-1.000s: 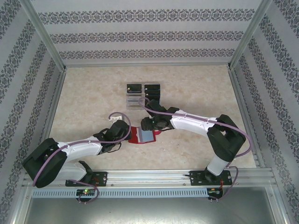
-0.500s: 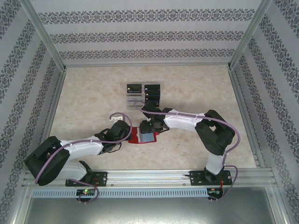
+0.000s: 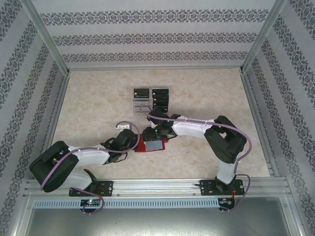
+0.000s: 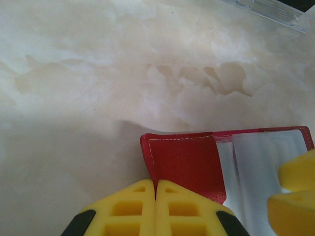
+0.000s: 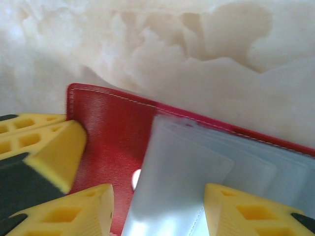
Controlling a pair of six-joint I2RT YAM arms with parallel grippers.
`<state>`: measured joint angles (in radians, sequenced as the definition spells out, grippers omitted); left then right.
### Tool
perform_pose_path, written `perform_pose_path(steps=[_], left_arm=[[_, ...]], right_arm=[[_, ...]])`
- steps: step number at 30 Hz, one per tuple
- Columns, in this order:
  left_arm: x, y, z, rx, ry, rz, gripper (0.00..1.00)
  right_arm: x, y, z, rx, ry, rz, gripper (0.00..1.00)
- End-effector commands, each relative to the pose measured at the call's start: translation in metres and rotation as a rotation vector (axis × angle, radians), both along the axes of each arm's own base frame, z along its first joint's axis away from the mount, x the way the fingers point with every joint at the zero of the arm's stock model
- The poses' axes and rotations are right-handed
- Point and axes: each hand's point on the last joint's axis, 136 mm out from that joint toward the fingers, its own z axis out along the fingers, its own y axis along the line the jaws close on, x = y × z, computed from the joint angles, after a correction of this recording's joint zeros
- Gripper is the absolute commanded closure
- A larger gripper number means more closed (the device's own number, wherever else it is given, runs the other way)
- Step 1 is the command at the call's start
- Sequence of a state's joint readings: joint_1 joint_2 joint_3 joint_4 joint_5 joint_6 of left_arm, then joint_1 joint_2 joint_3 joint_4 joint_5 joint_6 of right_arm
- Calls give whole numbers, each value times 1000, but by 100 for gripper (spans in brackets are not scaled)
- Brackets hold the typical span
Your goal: Put the credit cards into the card holder
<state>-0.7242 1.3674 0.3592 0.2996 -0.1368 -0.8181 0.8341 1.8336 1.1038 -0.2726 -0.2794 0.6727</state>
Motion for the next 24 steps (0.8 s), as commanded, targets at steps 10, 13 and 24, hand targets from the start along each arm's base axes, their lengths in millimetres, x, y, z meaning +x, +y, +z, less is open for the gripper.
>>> perform_pose_path(steps=[10,13,24], left_arm=[[-9,22,-15,40,24,43,63],[-11,30,-13,46,20,79,50],[-13,64,12,38,-39,237,25]], right_arm=[[-14,13,1,61,57,5,48],[-13,13,0,57,59,2,48],[-16,28,8,60,58,28,48]])
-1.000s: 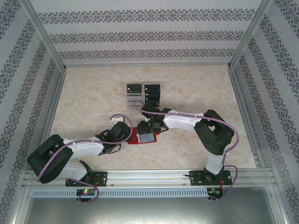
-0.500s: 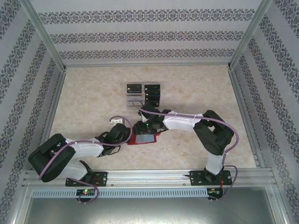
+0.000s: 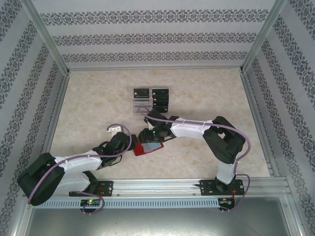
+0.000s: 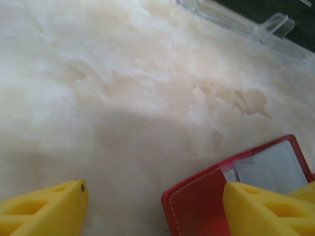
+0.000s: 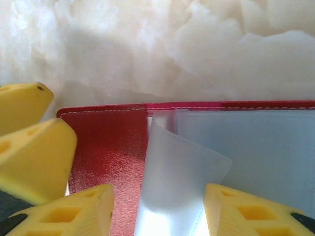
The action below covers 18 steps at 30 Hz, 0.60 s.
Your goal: Put the credit cards into the card holder
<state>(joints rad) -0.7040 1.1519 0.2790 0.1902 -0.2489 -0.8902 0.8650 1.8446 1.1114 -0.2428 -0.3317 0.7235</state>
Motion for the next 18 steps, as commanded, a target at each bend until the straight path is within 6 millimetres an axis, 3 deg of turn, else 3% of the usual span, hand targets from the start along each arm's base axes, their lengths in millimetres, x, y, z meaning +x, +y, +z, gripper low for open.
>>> perform_pose_path(steps=[1,18], left_arm=[[-5,26,-3,36,12,100,24],[1,44,24,-34,-15,150,21]], right_arm=[[-4,12,5,6,14,19,48],[-46,75,11,7,56,201,46]])
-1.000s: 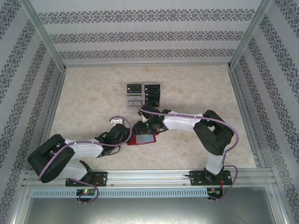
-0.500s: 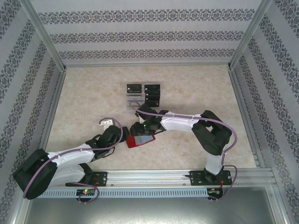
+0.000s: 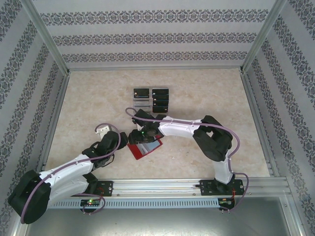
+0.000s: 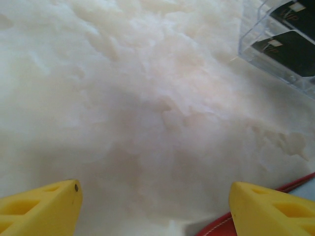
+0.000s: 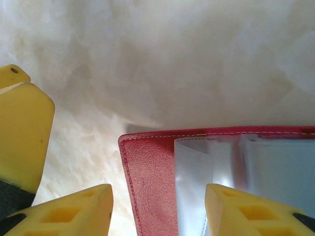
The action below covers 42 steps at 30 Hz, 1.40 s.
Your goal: Put the credit cards into the card holder
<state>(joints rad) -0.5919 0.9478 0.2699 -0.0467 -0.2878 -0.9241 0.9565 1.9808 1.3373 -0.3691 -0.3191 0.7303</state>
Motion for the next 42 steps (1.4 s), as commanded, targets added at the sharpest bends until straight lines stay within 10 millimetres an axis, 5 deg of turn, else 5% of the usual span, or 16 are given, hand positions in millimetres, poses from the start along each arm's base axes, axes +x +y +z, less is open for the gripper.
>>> perform_pose_path(steps=[1,12,25,33,38,42], left_arm=[[8,-7,16,-53,-40,-12,21],[17,-13,29,-61,-46,-37,20],[24,1,48,-52,-58,-18,18],[23,-6,53,-84,-56,-50,18],[21,-10,54,-99,-48,-70,18],[21,-14,54,-112,-42,-84,18]], right_arm=[[-38,28,8,43,41,130,46],[-75,39,47,84,-11,233,45],[-130,42,62,119,-4,321,45],[-59,-22,88,101,-122,138,46],[-3,-72,74,-7,-191,19,46],[31,-90,51,-108,-219,10,45]])
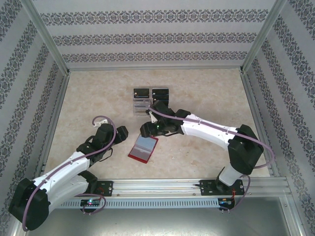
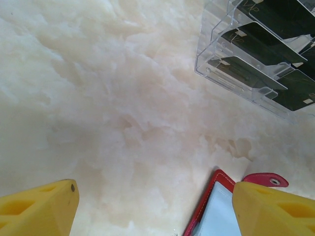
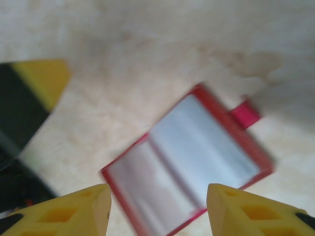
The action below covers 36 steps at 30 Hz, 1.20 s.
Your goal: Put the credit cards into the card holder
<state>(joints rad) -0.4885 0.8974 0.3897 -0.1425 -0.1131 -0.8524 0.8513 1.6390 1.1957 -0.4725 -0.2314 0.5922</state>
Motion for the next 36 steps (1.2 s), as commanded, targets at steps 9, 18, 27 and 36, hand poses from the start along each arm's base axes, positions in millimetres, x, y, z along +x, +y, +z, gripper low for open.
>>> perform_pose_path(steps=[9,18,27,36], left_arm=[[8,-11,14,-42,-22,-38,18],[11,-16,12,-53,-17,-57,18],[19,-28,17,-65,-13,-96,18],[31,-43,19,-74,2,-148,18]], right_arm=[[43,-15,-69,-216,2,45,46],[53,0,-81,-196,29,65,80],[70,-29,-70,-200,2,-167,100],[69,-89,-68,-185,-10,-553,100]])
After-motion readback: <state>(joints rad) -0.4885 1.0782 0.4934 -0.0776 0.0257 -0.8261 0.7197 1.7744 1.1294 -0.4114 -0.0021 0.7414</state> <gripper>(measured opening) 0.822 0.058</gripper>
